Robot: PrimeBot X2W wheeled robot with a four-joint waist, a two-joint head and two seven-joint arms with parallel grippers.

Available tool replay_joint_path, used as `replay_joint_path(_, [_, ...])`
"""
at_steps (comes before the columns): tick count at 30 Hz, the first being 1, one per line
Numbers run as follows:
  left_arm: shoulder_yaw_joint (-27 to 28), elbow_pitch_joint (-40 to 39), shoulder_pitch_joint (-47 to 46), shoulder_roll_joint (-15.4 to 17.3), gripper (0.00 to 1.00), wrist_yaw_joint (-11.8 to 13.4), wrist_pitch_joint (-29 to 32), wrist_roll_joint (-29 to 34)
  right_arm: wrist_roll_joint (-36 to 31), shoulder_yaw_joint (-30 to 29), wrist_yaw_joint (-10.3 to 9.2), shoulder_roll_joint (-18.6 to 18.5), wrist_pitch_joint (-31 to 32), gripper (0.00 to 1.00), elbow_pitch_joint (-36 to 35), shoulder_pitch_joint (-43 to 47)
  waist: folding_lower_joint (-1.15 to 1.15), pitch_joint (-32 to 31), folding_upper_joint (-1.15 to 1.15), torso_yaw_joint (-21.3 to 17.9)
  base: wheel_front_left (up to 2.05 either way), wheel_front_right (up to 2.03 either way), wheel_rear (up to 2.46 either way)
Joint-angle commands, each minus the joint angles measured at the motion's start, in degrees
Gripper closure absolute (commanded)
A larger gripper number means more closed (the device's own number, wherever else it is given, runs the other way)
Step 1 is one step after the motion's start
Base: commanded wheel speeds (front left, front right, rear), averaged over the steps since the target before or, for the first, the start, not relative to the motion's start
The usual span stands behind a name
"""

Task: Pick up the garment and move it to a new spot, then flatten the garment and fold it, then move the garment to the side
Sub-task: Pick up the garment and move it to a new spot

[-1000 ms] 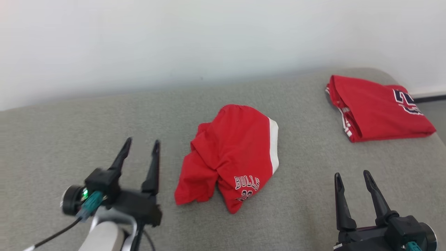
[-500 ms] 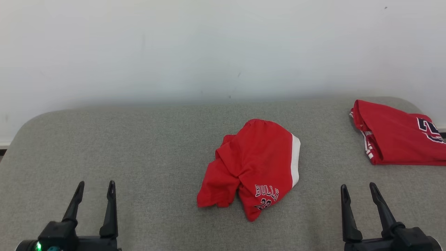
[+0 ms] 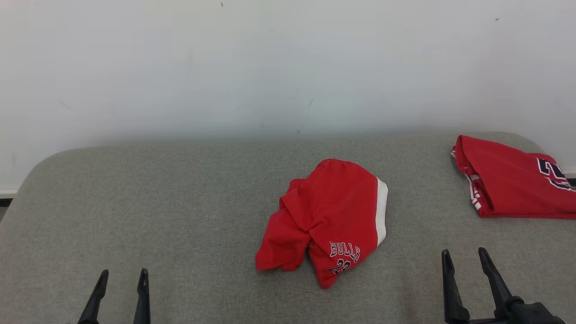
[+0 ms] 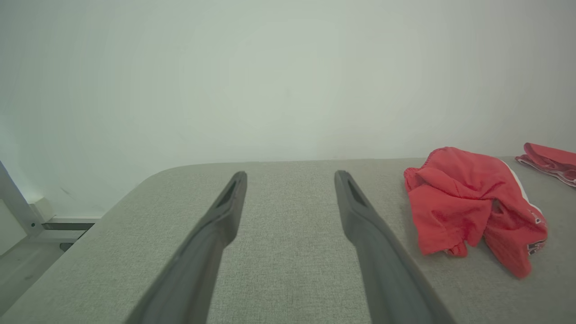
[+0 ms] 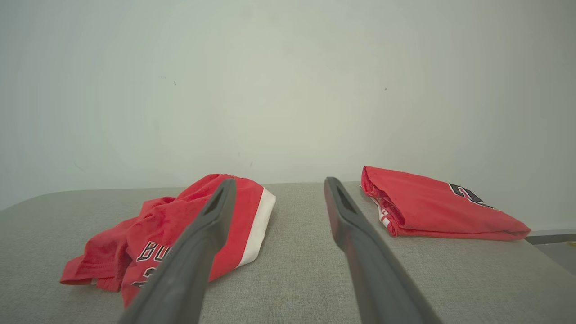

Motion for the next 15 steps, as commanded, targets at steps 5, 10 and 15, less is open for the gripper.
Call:
replay_joint_path(5, [2.3,-0.9,2.2,-0.7,0.00,0.7,-0.5,-1.4,0.4,-0.3,-0.16,0.1,0.2,0.00,0.1,0.9,0.00,-0.2,0.00,-0.1,0.00,0.00,0.00])
replay_joint_path(10, [4.4,-1.4,3.9,-0.8,0.00,1.0,-0.5,-0.7,0.8,-0.5,-0.16,0.1,0.3,0.00,0.2,1.2,0.00,-0.5,0.00,-0.2,0.00,0.00,0.00])
replay_joint_path(15, [4.1,-1.5,4.3,-0.7,0.00,0.4,-0.5,0.0,1.0,-0.6,-0.16,0.1,0.8,0.00,0.3,1.3,0.00,-0.7,0.00,0.0,0.00,0.00,0.00])
